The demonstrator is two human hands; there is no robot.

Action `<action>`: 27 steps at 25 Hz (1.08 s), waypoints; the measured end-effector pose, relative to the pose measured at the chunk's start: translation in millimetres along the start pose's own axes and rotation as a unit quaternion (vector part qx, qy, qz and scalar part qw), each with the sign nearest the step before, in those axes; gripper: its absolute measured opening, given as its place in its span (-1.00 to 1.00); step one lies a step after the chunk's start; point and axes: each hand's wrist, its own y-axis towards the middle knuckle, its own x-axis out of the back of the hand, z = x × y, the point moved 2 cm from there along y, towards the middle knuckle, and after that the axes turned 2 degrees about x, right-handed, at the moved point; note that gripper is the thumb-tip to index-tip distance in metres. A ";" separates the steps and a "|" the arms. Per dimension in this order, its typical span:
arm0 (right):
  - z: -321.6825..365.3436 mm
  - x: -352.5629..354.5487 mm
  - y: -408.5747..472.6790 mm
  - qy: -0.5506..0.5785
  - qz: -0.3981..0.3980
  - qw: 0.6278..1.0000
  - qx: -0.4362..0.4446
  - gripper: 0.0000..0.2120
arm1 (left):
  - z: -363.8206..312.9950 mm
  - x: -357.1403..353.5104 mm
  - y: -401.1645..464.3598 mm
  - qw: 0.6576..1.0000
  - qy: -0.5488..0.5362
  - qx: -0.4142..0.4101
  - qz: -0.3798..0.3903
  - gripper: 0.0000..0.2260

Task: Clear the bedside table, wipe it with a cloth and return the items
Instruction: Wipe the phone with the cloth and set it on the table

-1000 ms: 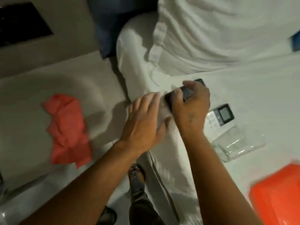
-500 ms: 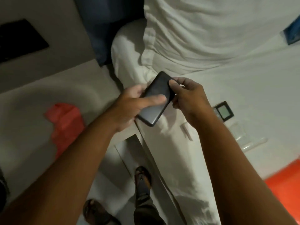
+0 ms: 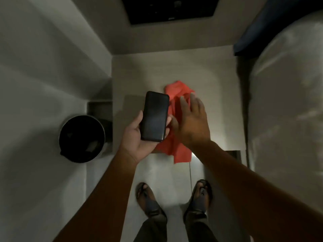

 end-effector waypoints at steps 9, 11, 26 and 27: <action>8.4 -19.9 21.0 0.138 -0.079 0.987 0.012 -0.50 | -18.9 45.7 15.3 0.993 -0.061 -0.057 -0.085 -0.56; 45.7 -22.6 -17.6 0.170 -0.038 0.977 0.126 -0.53 | -7.7 39.3 16.1 0.989 -0.049 -0.048 -0.129 -0.58; 80.3 -20.5 -2.2 0.016 0.026 0.981 0.190 -0.49 | 42.3 14.7 1.9 0.991 -0.071 -0.050 -0.104 -0.67; 79.5 -19.5 21.9 0.004 0.013 0.987 0.159 -0.49 | 38.0 21.5 -1.1 0.991 -0.061 -0.058 -0.105 -0.65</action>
